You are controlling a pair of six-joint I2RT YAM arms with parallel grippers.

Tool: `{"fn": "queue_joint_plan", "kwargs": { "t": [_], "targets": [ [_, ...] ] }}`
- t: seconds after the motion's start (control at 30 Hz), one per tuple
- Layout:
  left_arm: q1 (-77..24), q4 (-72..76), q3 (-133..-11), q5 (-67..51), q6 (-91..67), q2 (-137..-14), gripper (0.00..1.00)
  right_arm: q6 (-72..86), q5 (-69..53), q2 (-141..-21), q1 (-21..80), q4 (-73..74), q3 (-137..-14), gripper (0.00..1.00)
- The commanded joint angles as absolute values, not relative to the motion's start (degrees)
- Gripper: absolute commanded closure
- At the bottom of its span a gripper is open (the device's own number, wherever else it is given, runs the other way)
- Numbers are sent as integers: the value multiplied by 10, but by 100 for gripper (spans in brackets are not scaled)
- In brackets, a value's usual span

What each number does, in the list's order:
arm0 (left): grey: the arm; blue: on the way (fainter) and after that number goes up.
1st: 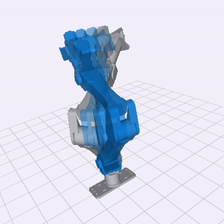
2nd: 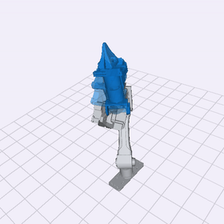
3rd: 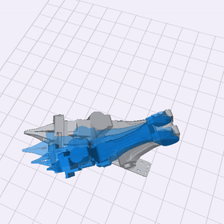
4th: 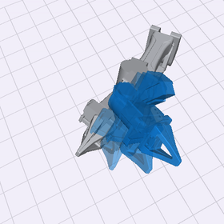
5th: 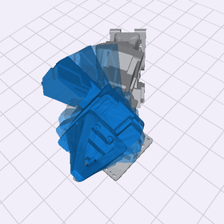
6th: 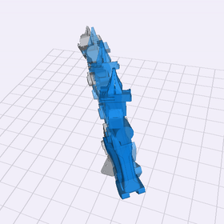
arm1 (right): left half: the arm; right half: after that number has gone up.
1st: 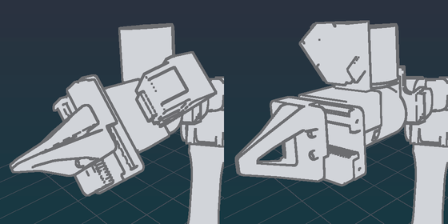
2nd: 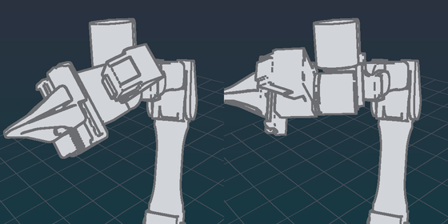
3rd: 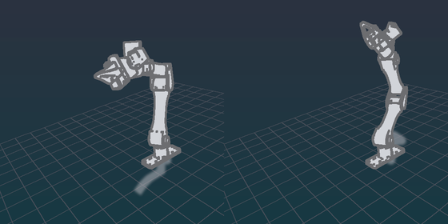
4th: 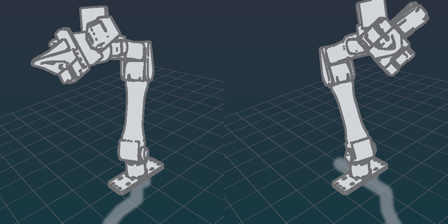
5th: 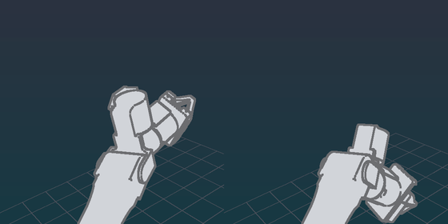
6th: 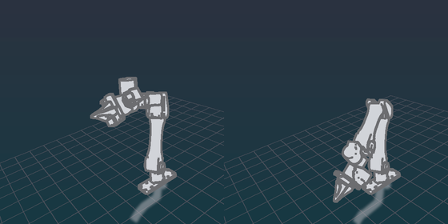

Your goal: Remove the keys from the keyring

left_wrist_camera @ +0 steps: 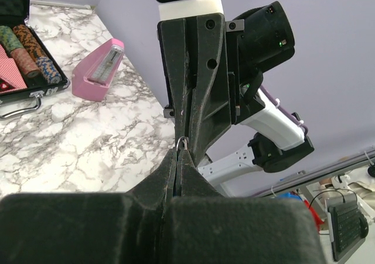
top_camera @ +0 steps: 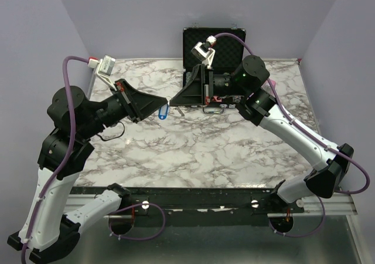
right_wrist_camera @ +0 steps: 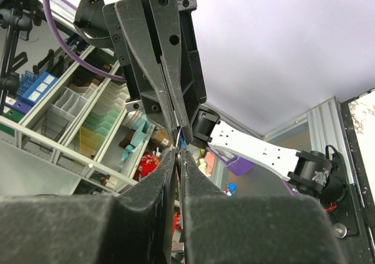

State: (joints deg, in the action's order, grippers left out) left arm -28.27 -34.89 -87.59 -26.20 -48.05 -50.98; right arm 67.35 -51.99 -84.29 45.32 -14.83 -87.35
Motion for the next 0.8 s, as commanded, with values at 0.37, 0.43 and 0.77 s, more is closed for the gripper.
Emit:
{"fn": "queue_joint_plan", "kwargs": {
  "t": [0.37,0.43,0.77],
  "targets": [
    [-288,-384,-925,-335,-411,-537,99,657,-551,-846,455,-160,-888,99],
    [-288,-393,-937,-340,-401,-542,92,651,-557,-843,456,-156,-884,99],
    [-210,-411,-952,-419,-381,-562,27,666,-611,-834,456,-193,-857,99]
  ]
}}
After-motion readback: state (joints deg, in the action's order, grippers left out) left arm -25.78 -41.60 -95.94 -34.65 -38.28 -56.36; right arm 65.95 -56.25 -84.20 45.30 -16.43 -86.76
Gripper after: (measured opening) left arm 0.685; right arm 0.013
